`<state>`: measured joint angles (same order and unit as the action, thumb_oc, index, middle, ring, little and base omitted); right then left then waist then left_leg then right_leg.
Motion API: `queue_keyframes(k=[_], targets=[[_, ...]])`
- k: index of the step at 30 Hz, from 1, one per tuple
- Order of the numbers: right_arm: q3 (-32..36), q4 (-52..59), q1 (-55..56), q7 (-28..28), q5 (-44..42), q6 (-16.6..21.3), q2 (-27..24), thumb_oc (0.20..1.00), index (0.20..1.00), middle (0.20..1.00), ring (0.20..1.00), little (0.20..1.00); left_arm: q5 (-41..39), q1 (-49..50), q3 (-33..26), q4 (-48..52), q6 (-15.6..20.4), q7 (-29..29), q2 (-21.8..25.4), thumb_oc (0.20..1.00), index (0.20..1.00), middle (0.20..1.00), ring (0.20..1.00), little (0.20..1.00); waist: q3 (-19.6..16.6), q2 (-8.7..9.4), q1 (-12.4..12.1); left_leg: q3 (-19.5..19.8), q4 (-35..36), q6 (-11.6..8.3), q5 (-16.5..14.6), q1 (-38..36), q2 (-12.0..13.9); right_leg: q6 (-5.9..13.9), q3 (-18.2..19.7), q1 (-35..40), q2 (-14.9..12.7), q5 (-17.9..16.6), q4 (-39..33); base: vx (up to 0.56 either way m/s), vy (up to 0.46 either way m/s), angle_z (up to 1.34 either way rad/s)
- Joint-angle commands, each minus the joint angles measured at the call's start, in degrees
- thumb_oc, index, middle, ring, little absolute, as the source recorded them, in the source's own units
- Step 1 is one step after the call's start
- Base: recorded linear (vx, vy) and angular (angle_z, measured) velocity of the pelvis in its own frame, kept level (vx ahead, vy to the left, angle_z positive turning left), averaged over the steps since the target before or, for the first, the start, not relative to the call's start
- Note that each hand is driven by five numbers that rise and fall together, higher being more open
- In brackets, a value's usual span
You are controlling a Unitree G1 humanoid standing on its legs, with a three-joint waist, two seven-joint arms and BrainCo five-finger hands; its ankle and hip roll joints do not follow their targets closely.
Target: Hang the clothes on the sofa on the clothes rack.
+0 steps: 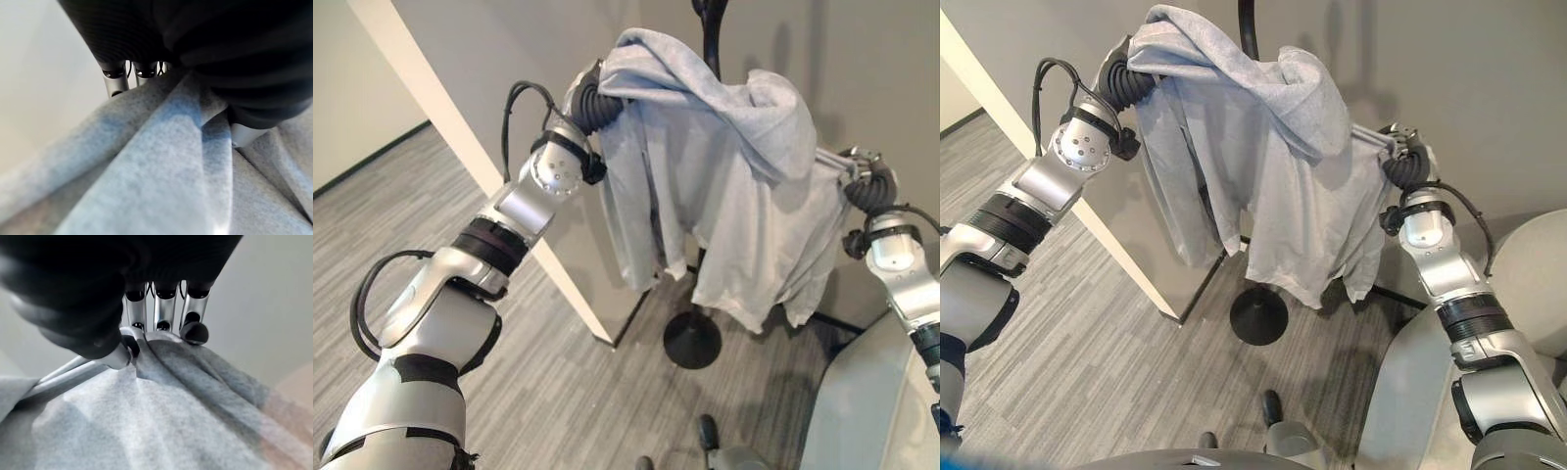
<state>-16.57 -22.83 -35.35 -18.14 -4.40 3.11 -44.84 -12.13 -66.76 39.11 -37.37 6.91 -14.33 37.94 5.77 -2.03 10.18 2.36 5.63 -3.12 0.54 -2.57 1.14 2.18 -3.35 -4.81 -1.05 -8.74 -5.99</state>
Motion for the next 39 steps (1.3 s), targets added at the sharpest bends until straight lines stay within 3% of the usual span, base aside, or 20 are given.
queue_keyframes(k=[1,12,20,28,39], targets=[[0.0,-6.9,-12.4,-2.7,-2.2,2.1,-2.1,0.2,0.2,0.2,0.2,0.2,0.9,-6.9,0.0,-9.2,0.2,-0.8,0.4,0.2,0.2,0.2,0.2,0.2,-0.8,0.06,-2.3,-1.8,-0.6,-2.58,-4.0,-1.2,3.4,10.11,-0.8,2.8,-6.0,6.9,1.0,0.0,0.0,0.0],[-11.7,-20.7,-34.3,-4.0,-9.0,1.2,-8.4,0.2,0.2,0.2,0.2,0.2,-2.3,-13.5,4.2,-16.8,-0.2,-0.2,-0.6,0.2,0.2,0.2,0.2,0.2,-1.5,1.18,-3.7,-1.4,-0.6,-3.09,-3.5,-0.7,3.5,10.18,-1.5,2.9,-5.8,6.9,1.0,0.0,-0.004,0.01],[-23.8,-33.7,-44.8,1.2,-10.5,-1.5,-6.0,0.2,0.2,0.2,0.2,0.2,-4.0,-13.8,5.8,-21.5,-0.5,1.4,-3.0,0.2,0.2,0.2,0.2,0.2,-1.5,2.3,-4.8,-1.0,-0.6,-3.48,-2.9,0.1,3.5,9.99,-2.2,2.7,-5.6,6.7,1.0,0.0,-0.019,0.06],[-28.1,-38.9,-45.4,4.1,-7.0,-3.0,-2.0,0.2,0.2,0.2,0.2,0.2,-3.7,-14.8,7.2,-23.3,-0.5,1.9,-4.6,0.2,0.2,0.2,0.2,0.2,-0.7,2.51,-5.2,-0.5,-0.6,-3.41,-2.2,1.5,3.2,9.98,-2.4,1.7,-5.6,6.3,1.0,-0.01,-0.004,0.03],[-25.2,-35.5,-33.6,4.3,-0.8,-2.9,4.1,0.2,0.2,0.2,0.2,0.2,-1.5,-12.6,5.3,-19.4,-0.4,0.4,-5.6,0.2,0.2,0.2,0.2,0.2,0.2,1.58,-4.9,-0.5,-0.6,-2.7,-2.2,1.4,2.7,9.73,-2.0,1.6,-5.8,6.4,1.2,0.0,0.0,0.0]])
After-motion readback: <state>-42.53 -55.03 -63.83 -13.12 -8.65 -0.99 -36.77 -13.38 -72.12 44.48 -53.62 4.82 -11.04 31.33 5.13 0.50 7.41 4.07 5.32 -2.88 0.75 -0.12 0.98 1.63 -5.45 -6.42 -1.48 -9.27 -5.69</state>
